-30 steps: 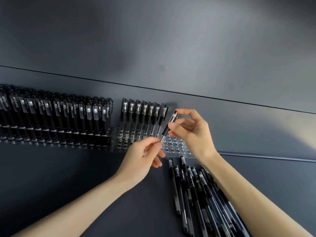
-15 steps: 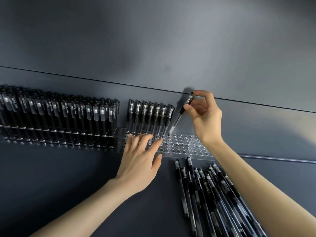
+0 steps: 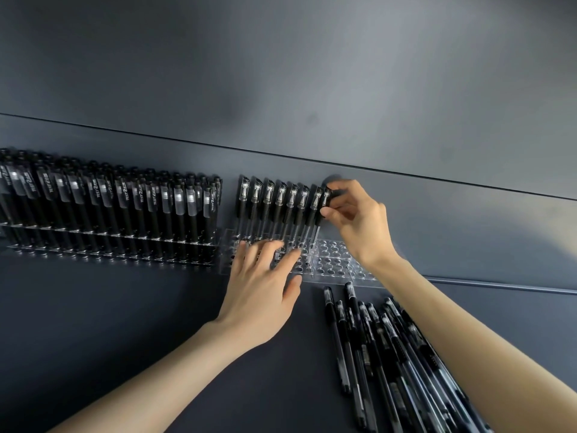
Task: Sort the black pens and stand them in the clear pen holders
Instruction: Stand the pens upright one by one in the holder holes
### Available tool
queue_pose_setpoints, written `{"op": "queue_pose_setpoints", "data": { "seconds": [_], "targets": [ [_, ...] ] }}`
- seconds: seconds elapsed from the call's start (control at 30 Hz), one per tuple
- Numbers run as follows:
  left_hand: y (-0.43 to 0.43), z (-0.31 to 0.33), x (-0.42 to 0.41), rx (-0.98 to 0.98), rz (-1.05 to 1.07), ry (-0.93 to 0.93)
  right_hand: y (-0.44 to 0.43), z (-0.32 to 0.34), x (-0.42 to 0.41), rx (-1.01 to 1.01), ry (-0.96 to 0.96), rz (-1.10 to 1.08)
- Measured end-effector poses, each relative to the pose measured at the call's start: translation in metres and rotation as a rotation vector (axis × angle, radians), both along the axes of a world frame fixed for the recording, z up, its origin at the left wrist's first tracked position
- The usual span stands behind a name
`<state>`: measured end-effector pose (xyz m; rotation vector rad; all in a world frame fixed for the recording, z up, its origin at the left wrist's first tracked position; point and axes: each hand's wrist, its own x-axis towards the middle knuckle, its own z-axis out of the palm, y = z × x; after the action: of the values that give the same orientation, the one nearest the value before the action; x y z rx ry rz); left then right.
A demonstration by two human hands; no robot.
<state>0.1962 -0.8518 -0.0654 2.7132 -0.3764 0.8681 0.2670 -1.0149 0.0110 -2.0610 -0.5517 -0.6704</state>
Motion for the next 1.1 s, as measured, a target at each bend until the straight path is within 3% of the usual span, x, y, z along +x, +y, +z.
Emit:
{"op": "queue_pose_setpoints", "data": {
  "seconds": [0.23,0.53,1.0,1.1],
  "targets": [
    [0.0,0.001,-0.001,-0.011,0.007,0.006,-0.004,0.004,-0.003,-0.018,-0.031,-0.046],
    [0.0,0.003,-0.004,0.006,0.014,0.026,-0.005,-0.001,0.0,-0.321,-0.217,-0.093],
    [-0.021,0.023,-0.026,-0.071,-0.094,0.087,-0.032,-0.008,-0.036,-0.206,-0.103,-0.081],
    [-0.039,0.028,-0.043,-0.08,-0.102,0.248,-0.05,-0.015,-0.05,-0.222,-0.059,-0.056]
  ]
}}
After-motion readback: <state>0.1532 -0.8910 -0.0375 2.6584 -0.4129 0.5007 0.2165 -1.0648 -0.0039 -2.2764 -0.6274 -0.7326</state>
